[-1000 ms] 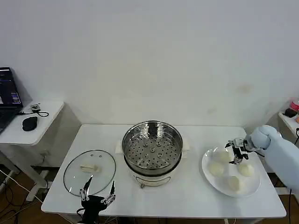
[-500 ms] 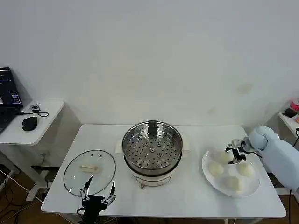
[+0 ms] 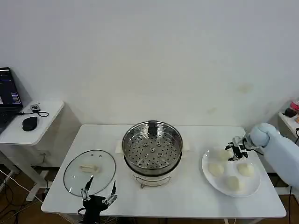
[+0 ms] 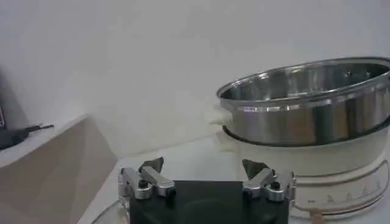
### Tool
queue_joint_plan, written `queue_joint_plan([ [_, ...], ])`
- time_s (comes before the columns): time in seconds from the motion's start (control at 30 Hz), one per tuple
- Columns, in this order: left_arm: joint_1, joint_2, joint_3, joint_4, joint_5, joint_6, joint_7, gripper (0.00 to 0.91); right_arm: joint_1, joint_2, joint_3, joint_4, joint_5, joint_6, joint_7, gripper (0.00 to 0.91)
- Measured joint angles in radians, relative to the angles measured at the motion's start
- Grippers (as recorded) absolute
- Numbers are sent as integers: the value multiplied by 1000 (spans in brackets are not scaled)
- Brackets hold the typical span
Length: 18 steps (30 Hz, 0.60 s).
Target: Take steamed baozi put them in steamer then cover it.
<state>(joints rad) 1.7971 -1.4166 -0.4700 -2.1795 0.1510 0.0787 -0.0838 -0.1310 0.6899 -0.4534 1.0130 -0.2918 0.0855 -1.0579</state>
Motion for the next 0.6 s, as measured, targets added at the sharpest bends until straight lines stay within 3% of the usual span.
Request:
queue_joint_plan([
  [0.3, -5, 12, -3, 7, -6, -2, -2, 907, 249, -3, -171, 99, 113, -23, -1, 625],
  [0.6, -13, 20, -12, -5, -7, -1, -1, 907, 494, 88, -377, 227, 258, -43, 21, 625],
])
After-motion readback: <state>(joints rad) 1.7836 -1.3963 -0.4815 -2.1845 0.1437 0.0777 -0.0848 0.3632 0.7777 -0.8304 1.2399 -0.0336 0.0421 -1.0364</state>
